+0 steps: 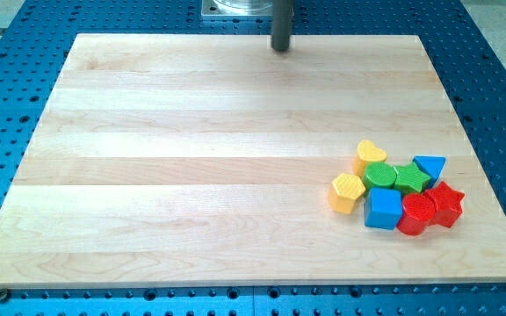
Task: Point your arm right to the triangle
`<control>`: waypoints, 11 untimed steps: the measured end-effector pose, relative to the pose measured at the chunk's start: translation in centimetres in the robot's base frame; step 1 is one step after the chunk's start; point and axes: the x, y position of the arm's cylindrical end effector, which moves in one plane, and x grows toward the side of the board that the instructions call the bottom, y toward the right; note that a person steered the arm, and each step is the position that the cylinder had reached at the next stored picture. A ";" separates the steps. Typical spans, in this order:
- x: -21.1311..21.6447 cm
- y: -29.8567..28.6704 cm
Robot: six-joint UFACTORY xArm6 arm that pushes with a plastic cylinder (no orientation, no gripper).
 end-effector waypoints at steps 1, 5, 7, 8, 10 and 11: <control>2.0 5.0; 13.9 15.2; 14.3 15.4; 17.9 17.2; 26.0 19.6; 27.0 19.6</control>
